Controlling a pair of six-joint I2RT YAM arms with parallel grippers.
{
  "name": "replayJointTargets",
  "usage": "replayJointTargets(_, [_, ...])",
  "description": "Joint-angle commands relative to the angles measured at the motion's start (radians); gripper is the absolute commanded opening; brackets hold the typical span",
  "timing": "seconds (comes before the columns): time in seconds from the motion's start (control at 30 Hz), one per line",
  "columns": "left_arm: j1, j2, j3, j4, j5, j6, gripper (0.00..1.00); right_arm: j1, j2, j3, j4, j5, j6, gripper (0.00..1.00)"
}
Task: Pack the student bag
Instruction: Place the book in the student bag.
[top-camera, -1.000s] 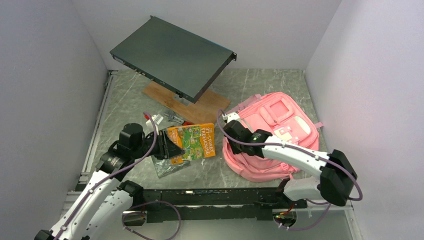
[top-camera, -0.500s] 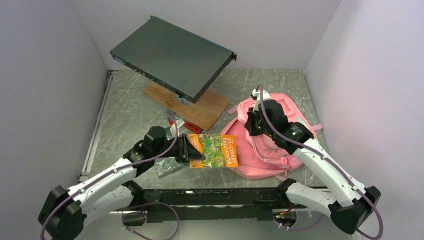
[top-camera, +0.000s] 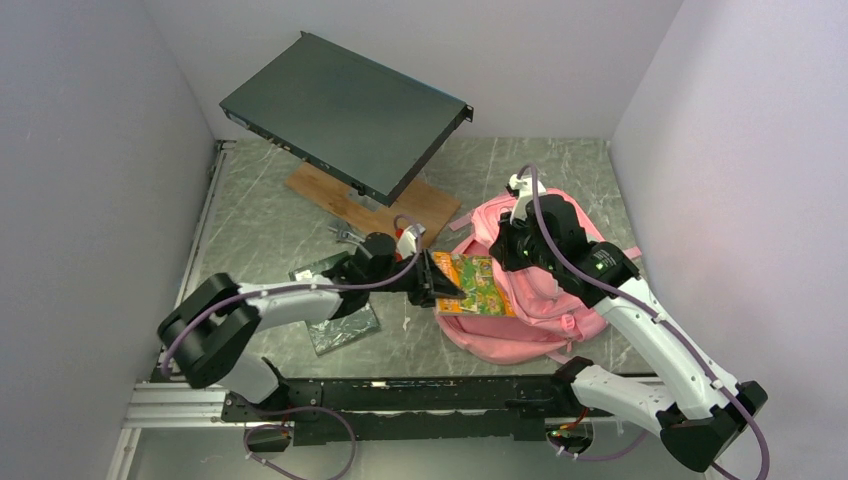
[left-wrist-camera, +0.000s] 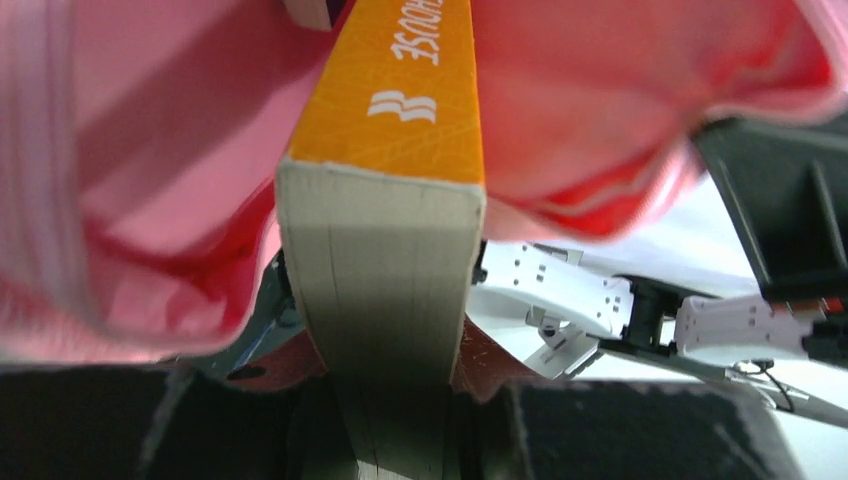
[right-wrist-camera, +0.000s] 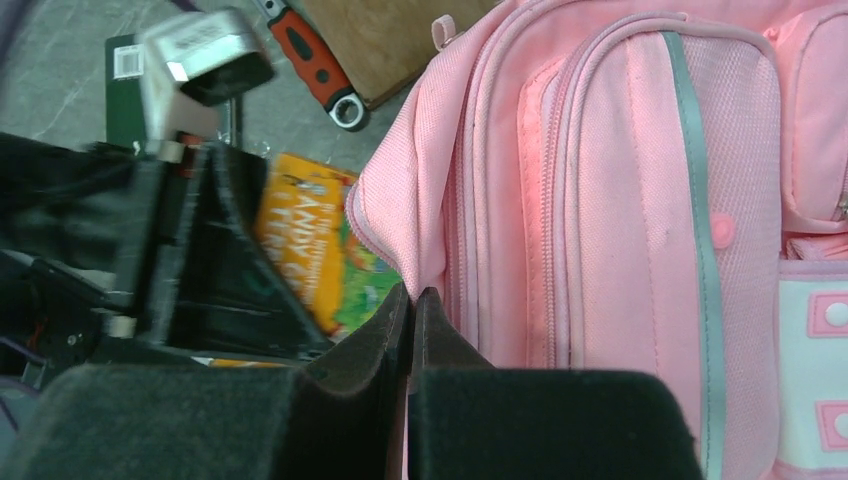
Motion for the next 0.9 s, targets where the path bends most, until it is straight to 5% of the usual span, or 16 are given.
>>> replayJointTargets(0.0, [-0.055,0.116,0.112,0.292,-0.093,-0.095,0.00,0.001,-0.036,0.103,0.140,-0.076,0.015,0.00])
replayJointTargets(0.2, [-0.133,0.279,0.166,0.393,-0.355,-0.126,0.00,0.001,-0.035,0.111,0.123,-0.102,0.023,0.00])
replayJointTargets(0.37, [-0.200,0.362,0.225,0.302,-0.688,-0.165,0.00,0.001,-0.045,0.102,0.110,-0.140,0.045,0.00])
replayJointTargets(0.63, [-0.241,0.573,0.492,0.125,-0.796,-0.256,0.01,0.001,-0.047,0.086,0.104,-0.166,0.066,0.00])
replayJointTargets(0.87, [-0.254,0.499,0.479,0.032,-0.755,-0.145,0.63,0.001,-0.047,0.092,0.113,-0.149,0.052,0.00])
